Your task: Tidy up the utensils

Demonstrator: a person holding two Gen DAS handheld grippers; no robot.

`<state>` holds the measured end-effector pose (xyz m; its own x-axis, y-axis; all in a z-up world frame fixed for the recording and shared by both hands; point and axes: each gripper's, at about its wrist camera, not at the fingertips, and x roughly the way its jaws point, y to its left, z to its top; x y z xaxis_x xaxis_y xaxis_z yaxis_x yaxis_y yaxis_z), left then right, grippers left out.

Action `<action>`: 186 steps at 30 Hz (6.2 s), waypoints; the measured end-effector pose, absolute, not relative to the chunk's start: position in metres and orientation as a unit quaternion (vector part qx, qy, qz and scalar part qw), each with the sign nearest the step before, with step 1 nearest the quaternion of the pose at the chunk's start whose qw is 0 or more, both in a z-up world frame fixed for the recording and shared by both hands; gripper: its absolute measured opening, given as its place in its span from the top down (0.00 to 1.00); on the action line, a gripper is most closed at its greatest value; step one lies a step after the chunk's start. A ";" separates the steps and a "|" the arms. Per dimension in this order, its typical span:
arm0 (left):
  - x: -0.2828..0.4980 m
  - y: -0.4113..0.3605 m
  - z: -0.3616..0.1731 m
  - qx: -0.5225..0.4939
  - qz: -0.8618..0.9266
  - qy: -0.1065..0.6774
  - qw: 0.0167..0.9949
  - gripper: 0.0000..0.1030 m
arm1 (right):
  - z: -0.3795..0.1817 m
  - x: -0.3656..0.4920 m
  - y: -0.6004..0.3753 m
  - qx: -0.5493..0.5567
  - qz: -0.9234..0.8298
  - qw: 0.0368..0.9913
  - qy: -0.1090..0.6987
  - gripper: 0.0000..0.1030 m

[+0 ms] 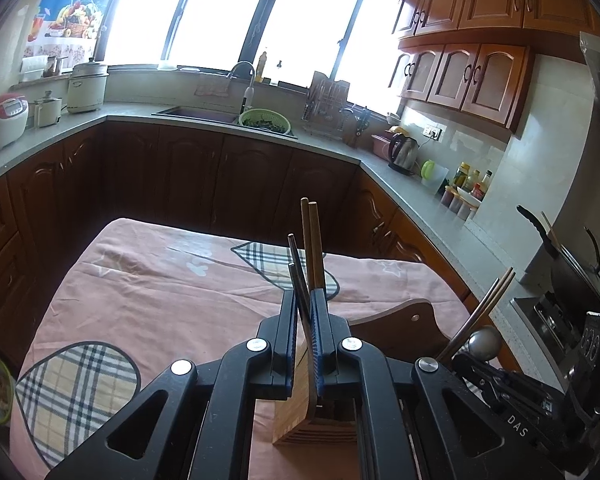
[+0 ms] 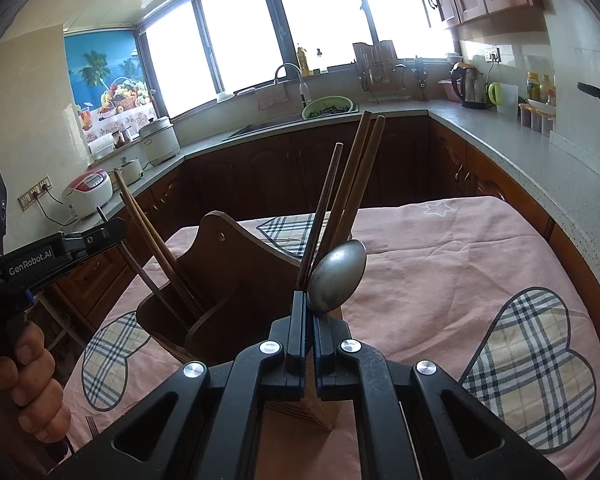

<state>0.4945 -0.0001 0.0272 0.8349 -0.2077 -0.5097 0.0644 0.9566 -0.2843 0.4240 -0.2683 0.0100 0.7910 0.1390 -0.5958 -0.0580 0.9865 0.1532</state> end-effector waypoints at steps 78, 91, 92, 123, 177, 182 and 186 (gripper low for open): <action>0.196 0.016 0.041 -0.065 -0.030 0.255 0.964 0.01 | 0.037 0.202 -0.240 0.091 0.059 0.970 0.219 0.00; 0.119 0.022 0.009 -0.084 -0.008 0.212 0.974 0.01 | 0.013 0.129 -0.227 0.052 0.048 0.979 0.192 0.00; 0.116 0.022 0.006 -0.082 -0.009 0.220 0.972 0.01 | 0.011 0.125 -0.226 0.046 0.048 0.979 0.192 0.00; 0.031 -0.001 -0.006 -0.014 0.025 0.206 0.978 0.01 | -0.014 0.040 -0.211 0.012 0.025 0.991 0.131 0.00; 0.017 -0.005 -0.009 -0.011 0.028 0.199 0.979 0.01 | -0.013 0.025 -0.212 0.017 0.030 0.992 0.120 0.00; 0.017 -0.007 -0.008 -0.008 0.028 0.198 0.980 0.01 | -0.012 0.023 -0.213 0.018 0.031 0.993 0.116 0.00; 0.015 -0.008 -0.009 -0.007 0.030 0.197 0.980 0.01 | -0.012 0.023 -0.213 0.017 0.031 0.993 0.116 0.00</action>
